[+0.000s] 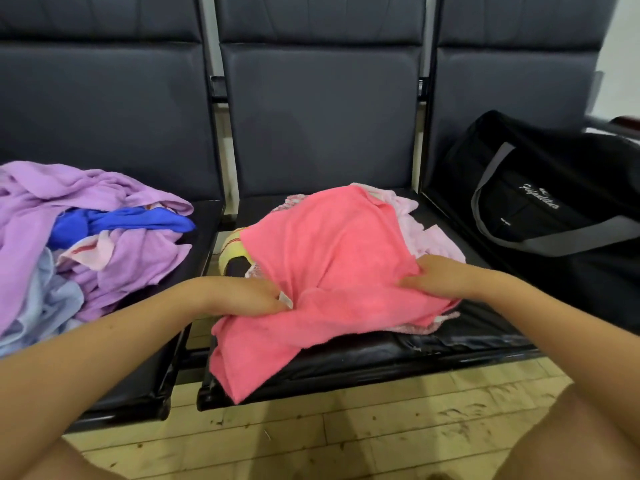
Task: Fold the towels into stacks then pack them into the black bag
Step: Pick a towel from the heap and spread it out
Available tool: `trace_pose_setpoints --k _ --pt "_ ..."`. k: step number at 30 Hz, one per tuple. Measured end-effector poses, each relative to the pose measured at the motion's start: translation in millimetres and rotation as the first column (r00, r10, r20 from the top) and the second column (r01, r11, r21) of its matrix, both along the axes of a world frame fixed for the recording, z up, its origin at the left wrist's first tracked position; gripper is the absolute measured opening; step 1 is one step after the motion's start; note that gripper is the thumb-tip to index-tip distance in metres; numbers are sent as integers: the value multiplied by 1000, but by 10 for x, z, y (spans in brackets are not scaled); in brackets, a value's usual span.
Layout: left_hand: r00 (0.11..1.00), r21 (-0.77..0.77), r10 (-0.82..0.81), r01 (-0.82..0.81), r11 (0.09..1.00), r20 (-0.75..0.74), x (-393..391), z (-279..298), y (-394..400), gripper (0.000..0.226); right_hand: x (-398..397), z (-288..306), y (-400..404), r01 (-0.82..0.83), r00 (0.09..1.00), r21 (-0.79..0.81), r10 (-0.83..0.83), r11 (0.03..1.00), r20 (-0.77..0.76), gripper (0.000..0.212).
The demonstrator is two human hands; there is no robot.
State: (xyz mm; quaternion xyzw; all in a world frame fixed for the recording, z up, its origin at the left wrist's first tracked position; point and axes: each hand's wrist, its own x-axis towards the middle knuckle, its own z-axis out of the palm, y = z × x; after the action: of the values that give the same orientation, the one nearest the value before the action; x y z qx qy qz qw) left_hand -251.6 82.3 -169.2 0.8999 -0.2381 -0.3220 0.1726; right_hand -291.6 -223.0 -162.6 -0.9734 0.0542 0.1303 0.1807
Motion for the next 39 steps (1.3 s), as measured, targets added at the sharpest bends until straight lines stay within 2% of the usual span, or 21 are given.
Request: trace_pose_setpoints --k 3,6,8,11,13,15,17,19,22,25,28,30,34,39 --pt "1000 -1 -16 16 1000 -27 -90 29 15 31 -114 42 17 -24 995 -3 24 1000 -93 35" --pt "989 -97 81 -70 993 122 -106 103 28 31 -178 74 -29 4 999 18 -3 1000 -38 41" --pt "950 -235 167 -105 966 262 -91 162 48 30 -173 123 -78 64 997 190 -72 980 37 41" --pt "857 -424 304 -113 898 415 1 150 123 17 -66 186 -127 120 946 448 -239 886 219 35" --pt "841 -545 376 -119 830 389 95 117 182 6 25 195 -126 153 890 574 -364 805 274 31" --pt "841 -621 459 -201 758 287 210 78 249 14 124 179 -82 150 855 663 -433 733 285 25" --pt "817 -610 504 -254 751 281 311 61 296 12 224 170 -10 122 839 647 -426 753 338 19" --pt "791 -549 493 -246 799 363 390 34 319 4 361 158 57 110 814 587 -411 802 409 23" --pt "769 -520 489 -242 819 413 541 -25 342 14 628 93 100 116 792 482 -374 869 483 25" --pt "716 -565 557 -273 778 421 732 -12 320 19 891 -29 102 139 826 403 -331 904 456 26" --pt "656 -623 640 -317 715 400 945 -12 259 15 1123 -160 75 66 873 319 -209 946 441 27" --pt "637 -618 662 -349 705 395 1074 -60 225 16 1230 -200 64 32 874 349 -196 937 445 28" --pt "630 -599 671 -380 705 390 1279 -165 162 18 1392 -201 34 55 840 443 -282 895 464 28" --pt "701 -536 635 -417 734 325 1438 -310 108 26 1602 -223 -2 105 821 492 -355 864 448 22"
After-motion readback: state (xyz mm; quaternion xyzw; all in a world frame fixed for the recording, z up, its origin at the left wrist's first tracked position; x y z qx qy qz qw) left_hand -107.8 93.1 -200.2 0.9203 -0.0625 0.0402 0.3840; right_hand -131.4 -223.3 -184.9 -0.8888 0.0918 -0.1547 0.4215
